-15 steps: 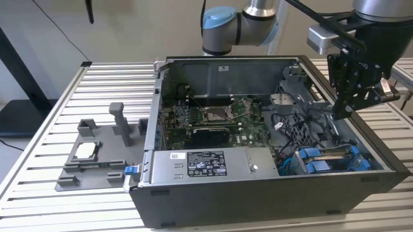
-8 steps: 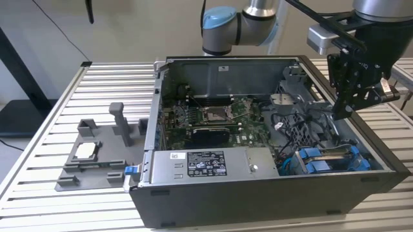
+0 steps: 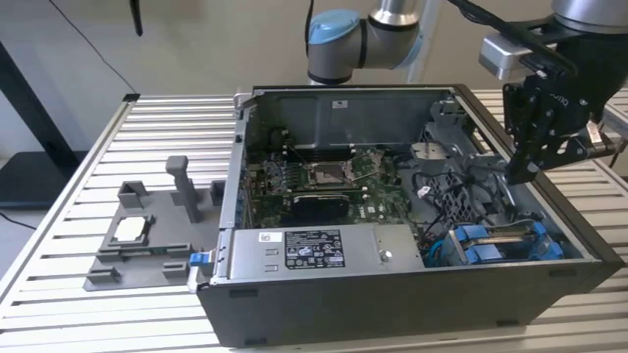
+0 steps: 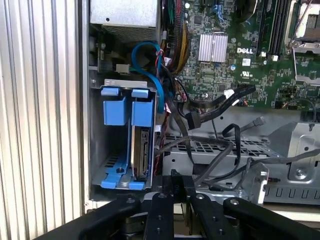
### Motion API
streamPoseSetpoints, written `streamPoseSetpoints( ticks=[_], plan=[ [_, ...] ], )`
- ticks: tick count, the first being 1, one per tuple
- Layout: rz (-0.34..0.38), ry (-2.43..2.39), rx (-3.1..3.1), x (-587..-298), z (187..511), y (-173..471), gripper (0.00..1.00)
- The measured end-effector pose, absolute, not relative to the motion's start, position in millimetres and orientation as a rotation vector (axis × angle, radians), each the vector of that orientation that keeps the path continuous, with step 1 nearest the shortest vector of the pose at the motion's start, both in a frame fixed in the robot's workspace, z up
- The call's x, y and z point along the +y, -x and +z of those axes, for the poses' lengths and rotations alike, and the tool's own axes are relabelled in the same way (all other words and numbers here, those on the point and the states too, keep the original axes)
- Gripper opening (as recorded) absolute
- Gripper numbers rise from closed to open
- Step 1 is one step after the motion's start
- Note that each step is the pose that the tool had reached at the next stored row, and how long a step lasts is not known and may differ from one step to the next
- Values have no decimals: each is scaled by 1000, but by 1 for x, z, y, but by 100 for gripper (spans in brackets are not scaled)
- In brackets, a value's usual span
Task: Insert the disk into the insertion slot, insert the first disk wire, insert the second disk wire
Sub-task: 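Insert the first disk wire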
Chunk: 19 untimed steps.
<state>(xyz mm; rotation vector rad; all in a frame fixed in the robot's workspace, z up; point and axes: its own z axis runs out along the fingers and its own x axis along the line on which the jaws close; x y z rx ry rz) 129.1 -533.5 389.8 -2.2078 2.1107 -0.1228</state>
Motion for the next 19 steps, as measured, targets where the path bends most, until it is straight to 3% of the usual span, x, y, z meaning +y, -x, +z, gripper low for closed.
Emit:
streamPoseSetpoints(
  ticks=[19],
  plan=[
    [-36,2238,2162,-543,387,-144,19]
  ],
)
